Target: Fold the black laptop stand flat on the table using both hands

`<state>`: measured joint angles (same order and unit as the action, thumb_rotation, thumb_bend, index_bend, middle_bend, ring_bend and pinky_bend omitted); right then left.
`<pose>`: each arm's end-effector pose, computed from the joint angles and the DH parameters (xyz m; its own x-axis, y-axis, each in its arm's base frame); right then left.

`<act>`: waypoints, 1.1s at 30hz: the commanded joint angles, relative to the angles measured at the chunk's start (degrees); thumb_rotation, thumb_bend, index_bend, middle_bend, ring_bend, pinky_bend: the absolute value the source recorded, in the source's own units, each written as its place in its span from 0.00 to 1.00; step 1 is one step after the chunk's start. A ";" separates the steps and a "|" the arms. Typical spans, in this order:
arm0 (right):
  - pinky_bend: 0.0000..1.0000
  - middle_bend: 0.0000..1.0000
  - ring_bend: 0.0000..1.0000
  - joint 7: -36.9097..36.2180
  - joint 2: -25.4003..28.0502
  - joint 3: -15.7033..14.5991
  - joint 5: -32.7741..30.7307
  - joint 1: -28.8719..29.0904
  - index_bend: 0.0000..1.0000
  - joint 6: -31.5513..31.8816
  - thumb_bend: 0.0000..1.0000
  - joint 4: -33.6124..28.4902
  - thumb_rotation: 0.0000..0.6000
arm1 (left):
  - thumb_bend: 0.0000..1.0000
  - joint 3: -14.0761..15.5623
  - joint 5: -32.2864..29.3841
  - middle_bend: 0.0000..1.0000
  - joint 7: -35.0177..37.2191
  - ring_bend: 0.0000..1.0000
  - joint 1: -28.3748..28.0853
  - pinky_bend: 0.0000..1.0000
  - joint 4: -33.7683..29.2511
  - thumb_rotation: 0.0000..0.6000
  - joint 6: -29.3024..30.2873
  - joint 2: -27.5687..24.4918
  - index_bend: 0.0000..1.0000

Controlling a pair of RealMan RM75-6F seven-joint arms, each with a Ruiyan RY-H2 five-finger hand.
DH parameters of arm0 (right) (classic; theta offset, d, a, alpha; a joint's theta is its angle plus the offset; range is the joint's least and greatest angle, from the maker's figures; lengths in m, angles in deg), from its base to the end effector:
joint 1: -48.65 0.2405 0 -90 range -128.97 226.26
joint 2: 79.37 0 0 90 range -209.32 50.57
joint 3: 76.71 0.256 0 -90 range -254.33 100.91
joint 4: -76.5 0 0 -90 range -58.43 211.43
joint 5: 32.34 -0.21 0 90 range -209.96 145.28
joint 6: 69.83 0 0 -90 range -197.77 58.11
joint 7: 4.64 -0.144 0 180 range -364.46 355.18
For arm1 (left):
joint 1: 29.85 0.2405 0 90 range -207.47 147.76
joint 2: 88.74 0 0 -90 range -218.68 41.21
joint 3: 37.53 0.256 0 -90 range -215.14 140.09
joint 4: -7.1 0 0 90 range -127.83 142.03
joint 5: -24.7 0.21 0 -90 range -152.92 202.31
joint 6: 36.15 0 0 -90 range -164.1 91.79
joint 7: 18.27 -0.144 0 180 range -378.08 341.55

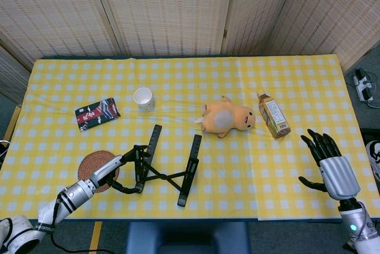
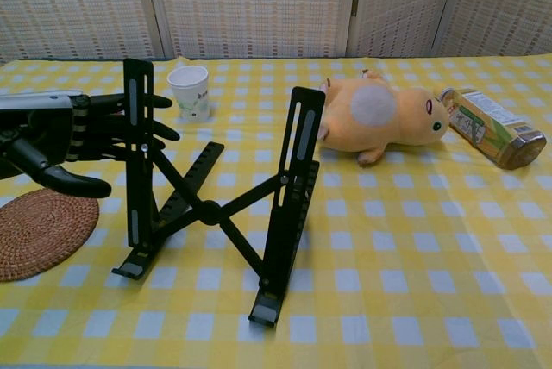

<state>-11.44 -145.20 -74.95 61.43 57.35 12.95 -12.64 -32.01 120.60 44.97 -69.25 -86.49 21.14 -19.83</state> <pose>-0.2934 -0.1961 0.1388 0.3304 -0.0526 0.9424 -0.9287 -0.1963 0.3146 -0.1865 0.2728 0.0448 -0.3268 0.7387 0.5895 0.8503 -0.0426 0.5246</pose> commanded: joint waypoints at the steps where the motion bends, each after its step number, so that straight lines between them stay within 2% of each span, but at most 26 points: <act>1: 0.00 0.00 0.03 -2.45 0.24 -1.00 2.11 2.18 0.00 -2.61 0.15 -0.98 1.00 | 0.21 0.68 -0.51 0.19 -2.84 0.14 1.38 0.20 -2.56 1.00 1.40 -0.98 0.00; 7: 0.00 0.00 0.03 -7.38 -0.56 -2.12 5.09 7.66 0.00 -9.57 0.15 -2.66 1.00 | 0.21 1.32 -0.80 0.19 -6.22 0.14 2.52 0.20 -5.13 1.00 2.20 -1.57 0.01; 14: 0.00 0.00 0.03 -23.12 -3.77 -3.98 8.98 16.41 0.00 -18.49 0.15 -4.03 1.00 | 0.21 1.32 -1.17 0.19 -7.66 0.14 3.12 0.20 -5.50 1.00 2.59 -1.47 0.02; 21: 0.00 0.00 0.04 -38.59 -9.07 -4.64 11.20 23.48 0.00 -21.75 0.15 -3.05 1.00 | 0.21 1.45 -0.92 0.19 -8.38 0.15 3.71 0.20 -5.55 1.00 3.29 -1.49 0.02; 28: 0.00 0.00 0.04 -47.49 -15.77 -4.21 10.02 27.31 0.00 -22.14 0.15 0.49 1.00 | 0.21 1.61 -0.66 0.19 -8.44 0.15 3.91 0.20 -5.13 1.00 3.35 -1.27 0.02; 33: 0.00 0.00 0.04 -49.72 -20.35 -3.41 8.07 28.43 0.00 -21.39 0.15 3.92 1.00 | 0.21 1.60 -0.27 0.19 -8.05 0.15 3.95 0.20 -4.97 1.00 3.67 -1.30 0.02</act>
<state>-60.42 -164.00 -78.76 70.45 85.13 -8.70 -10.07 -30.42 120.31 36.90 -65.30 -91.46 24.79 -21.12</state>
